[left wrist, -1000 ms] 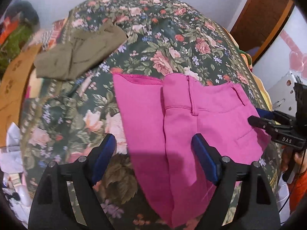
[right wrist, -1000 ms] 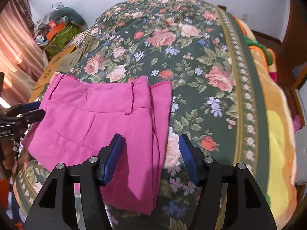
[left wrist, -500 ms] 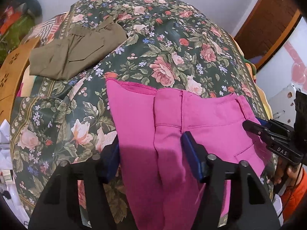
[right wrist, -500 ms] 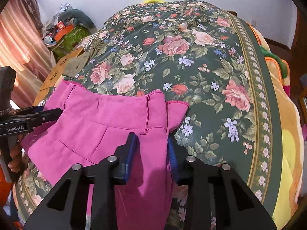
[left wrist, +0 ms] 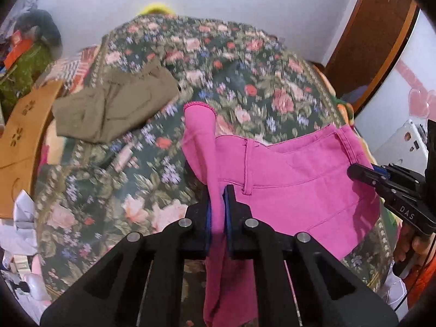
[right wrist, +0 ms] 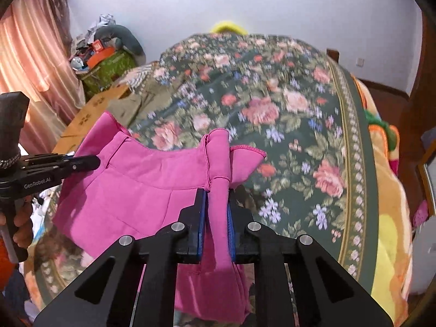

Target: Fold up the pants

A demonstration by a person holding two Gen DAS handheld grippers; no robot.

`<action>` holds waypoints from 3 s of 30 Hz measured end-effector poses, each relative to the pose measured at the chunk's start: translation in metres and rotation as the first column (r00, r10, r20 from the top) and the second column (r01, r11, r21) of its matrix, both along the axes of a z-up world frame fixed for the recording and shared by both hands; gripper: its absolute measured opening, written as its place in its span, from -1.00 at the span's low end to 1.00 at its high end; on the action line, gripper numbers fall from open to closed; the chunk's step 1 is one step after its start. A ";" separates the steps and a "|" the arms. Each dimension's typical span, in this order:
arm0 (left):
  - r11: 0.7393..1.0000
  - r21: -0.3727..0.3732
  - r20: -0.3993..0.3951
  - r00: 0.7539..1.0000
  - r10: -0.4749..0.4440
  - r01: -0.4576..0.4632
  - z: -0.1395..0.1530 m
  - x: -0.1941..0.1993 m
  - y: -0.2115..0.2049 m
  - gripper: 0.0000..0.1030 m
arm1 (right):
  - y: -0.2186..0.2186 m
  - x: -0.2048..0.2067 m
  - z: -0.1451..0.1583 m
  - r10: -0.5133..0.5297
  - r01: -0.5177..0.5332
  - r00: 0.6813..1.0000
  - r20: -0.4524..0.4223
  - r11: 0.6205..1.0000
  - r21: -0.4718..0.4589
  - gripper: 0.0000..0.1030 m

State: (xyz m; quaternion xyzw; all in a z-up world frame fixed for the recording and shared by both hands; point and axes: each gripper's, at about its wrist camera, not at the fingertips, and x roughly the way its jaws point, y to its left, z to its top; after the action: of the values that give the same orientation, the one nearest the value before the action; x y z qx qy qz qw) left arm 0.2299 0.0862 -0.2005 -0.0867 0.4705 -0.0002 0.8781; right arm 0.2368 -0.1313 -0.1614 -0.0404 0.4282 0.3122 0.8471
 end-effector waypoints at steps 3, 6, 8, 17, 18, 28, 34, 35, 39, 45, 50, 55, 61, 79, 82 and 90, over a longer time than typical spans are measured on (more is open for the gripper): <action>1.000 0.008 0.045 0.999 0.008 -0.008 0.018 -0.005 0.009 -0.85 | 0.009 -0.002 0.016 0.010 -0.010 0.999 0.039 1.000 0.006 -0.77; 0.999 0.031 0.095 0.995 0.016 -0.019 0.038 -0.010 0.020 -0.85 | 0.021 -0.002 0.033 0.019 -0.021 0.997 0.076 1.000 0.019 -0.78; 0.999 0.043 0.126 0.992 0.025 -0.031 0.051 -0.011 0.031 -0.85 | 0.031 0.000 0.042 0.024 -0.026 0.995 0.098 0.999 0.023 -0.78; 0.991 0.081 0.186 0.979 0.085 -0.102 0.072 0.003 0.094 -0.85 | 0.101 0.024 0.067 0.070 -0.077 0.982 0.176 0.996 0.037 -0.77; 0.990 0.088 0.186 0.978 0.090 -0.108 0.072 0.006 0.100 -0.85 | 0.107 0.026 0.066 0.074 -0.082 0.980 0.186 0.996 0.034 -0.77; 0.964 0.169 0.163 0.970 0.180 -0.207 0.043 0.067 0.182 -0.85 | 0.205 0.080 0.048 0.143 -0.142 0.967 0.210 0.990 -0.018 -0.78; 0.947 0.196 0.137 0.963 0.232 -0.256 0.008 0.110 0.220 -0.85 | 0.249 0.119 0.024 0.159 -0.155 0.968 0.194 0.987 -0.037 -0.77; 0.945 0.194 0.121 0.963 0.242 -0.262 -0.002 0.121 0.226 -0.85 | 0.256 0.124 0.020 0.163 -0.158 0.968 0.189 0.987 -0.042 -0.77; 0.937 0.217 0.095 0.961 0.258 -0.273 -0.032 0.152 0.237 -0.85 | 0.277 0.148 -0.003 0.176 -0.162 0.969 0.170 0.982 -0.096 -0.77; 0.931 0.250 0.018 0.963 0.269 -0.265 -0.081 0.184 0.245 -0.84 | 0.289 0.177 -0.038 0.162 -0.149 0.982 0.096 0.981 -0.125 -0.77; 0.943 0.204 -0.067 0.957 0.283 -0.264 -0.113 0.190 0.256 -0.80 | 0.287 0.179 -0.053 0.176 -0.165 0.983 0.056 0.973 -0.160 -0.69; 0.940 0.209 -0.088 0.952 0.294 -0.271 -0.117 0.184 0.263 -0.65 | 0.275 0.176 -0.056 0.181 -0.165 0.982 0.057 0.961 -0.221 -0.39; 0.935 0.196 -0.133 0.937 0.324 -0.295 -0.102 0.162 0.276 -0.61 | 0.260 0.172 -0.048 0.164 -0.154 0.986 0.030 0.962 -0.226 -0.17; 0.977 0.096 0.318 0.936 0.150 -0.189 0.135 -0.013 0.172 -0.34 | 0.195 0.023 0.144 0.120 -0.151 0.922 0.369 0.987 0.055 0.21; 0.967 0.145 0.411 0.902 0.133 -0.208 0.165 -0.051 0.146 -0.29 | 0.176 -0.012 0.170 0.098 -0.161 0.897 0.432 0.981 0.111 0.21; 0.961 0.141 0.610 0.785 0.106 -0.239 0.218 -0.156 0.091 -0.27 | 0.139 -0.106 0.213 0.069 -0.220 0.820 0.568 0.955 0.200 0.21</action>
State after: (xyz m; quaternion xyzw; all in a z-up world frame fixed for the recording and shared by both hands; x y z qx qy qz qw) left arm 0.0744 0.1771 0.0172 -0.0318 0.1577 0.1027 0.9816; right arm 0.1307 0.0075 0.0521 -0.0518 0.1156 0.4036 0.9061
